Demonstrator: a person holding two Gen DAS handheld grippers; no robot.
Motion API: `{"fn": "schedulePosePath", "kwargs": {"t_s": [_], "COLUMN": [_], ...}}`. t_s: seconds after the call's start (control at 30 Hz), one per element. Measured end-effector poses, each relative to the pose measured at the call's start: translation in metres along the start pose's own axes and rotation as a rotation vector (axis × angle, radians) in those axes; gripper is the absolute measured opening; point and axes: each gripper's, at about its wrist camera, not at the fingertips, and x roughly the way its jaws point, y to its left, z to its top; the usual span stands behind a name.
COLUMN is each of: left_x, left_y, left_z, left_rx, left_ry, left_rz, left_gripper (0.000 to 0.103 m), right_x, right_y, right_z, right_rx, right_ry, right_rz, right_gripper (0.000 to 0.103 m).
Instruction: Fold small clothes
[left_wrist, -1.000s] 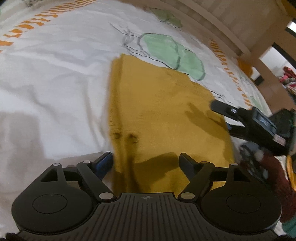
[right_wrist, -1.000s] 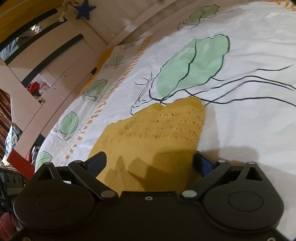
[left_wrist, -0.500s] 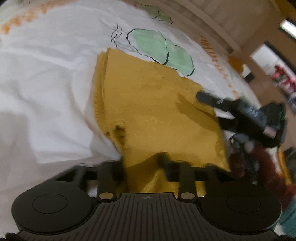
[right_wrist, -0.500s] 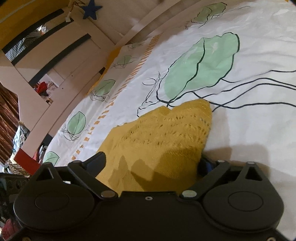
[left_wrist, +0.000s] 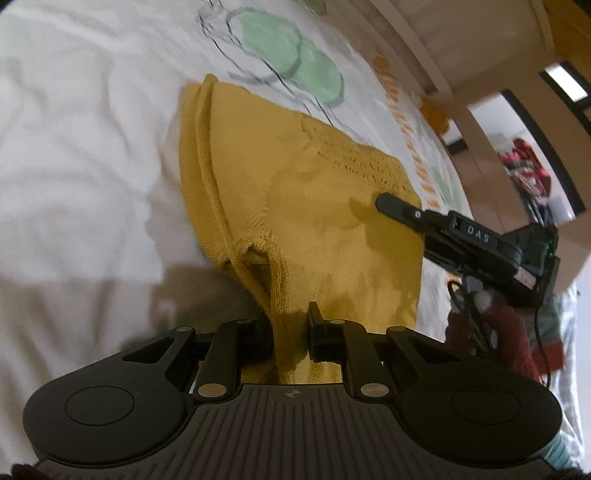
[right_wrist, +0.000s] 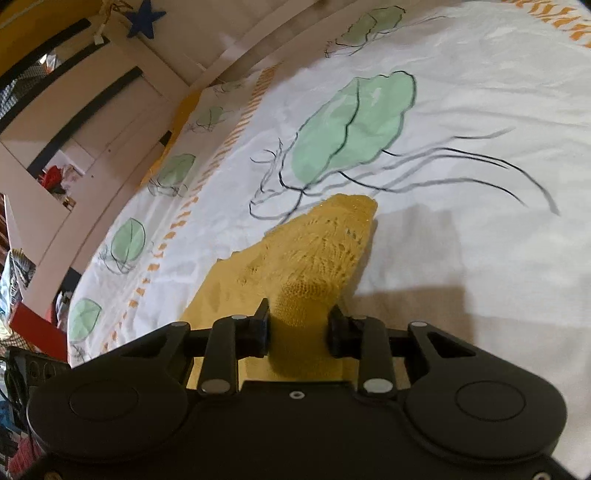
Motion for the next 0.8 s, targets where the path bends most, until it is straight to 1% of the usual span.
{"fn": "schedulePosePath", "kwargs": {"t_s": [0.17, 0.27, 0.33, 0.4, 0.43, 0.47, 0.5, 0.53, 0.6, 0.67, 0.7, 0.8], "left_x": [-0.004, -0.012, -0.013, -0.005, -0.001, 0.005, 0.008, 0.009, 0.010, 0.011, 0.012, 0.012], "left_y": [-0.020, -0.029, -0.031, -0.029, -0.025, -0.018, -0.013, -0.008, -0.004, -0.003, -0.005, -0.011], "left_z": [-0.035, -0.050, -0.056, -0.057, -0.059, -0.061, -0.063, -0.064, -0.065, -0.064, -0.063, -0.061], "left_rx": [0.013, 0.018, 0.008, 0.008, 0.004, -0.016, -0.045, -0.068, -0.090, -0.084, -0.080, -0.058], "left_ry": [0.059, 0.069, 0.073, 0.075, 0.080, 0.082, 0.075, 0.066, 0.044, 0.033, 0.031, 0.023], "left_rz": [-0.040, -0.081, -0.091, -0.044, -0.022, -0.017, -0.031, -0.046, -0.069, -0.068, -0.064, -0.046], "left_gripper": [0.015, 0.015, 0.015, 0.016, 0.016, 0.016, 0.016, 0.016, 0.016, 0.016, 0.016, 0.016], "right_x": [-0.034, -0.054, -0.065, -0.071, -0.073, -0.073, -0.075, -0.077, -0.082, -0.088, -0.091, -0.097], "right_y": [-0.002, 0.000, 0.002, -0.002, -0.006, -0.012, -0.019, -0.024, -0.035, -0.038, -0.037, -0.031], "right_z": [-0.024, -0.038, -0.045, -0.053, -0.058, -0.062, -0.068, -0.075, -0.089, -0.103, -0.107, -0.117], "right_rx": [0.030, 0.047, 0.063, 0.100, 0.119, 0.135, 0.165, 0.195, 0.252, 0.247, 0.243, 0.214], "right_ry": [0.033, 0.057, 0.056, 0.031, 0.018, 0.011, 0.008, 0.010, 0.022, 0.021, 0.021, 0.041], "right_rz": [-0.023, -0.034, -0.031, -0.040, -0.053, -0.057, -0.049, -0.032, 0.022, 0.077, 0.097, 0.193], "right_gripper": [0.040, 0.040, 0.041, 0.047, 0.052, 0.056, 0.066, 0.072, 0.072, 0.072, 0.072, 0.073]}}
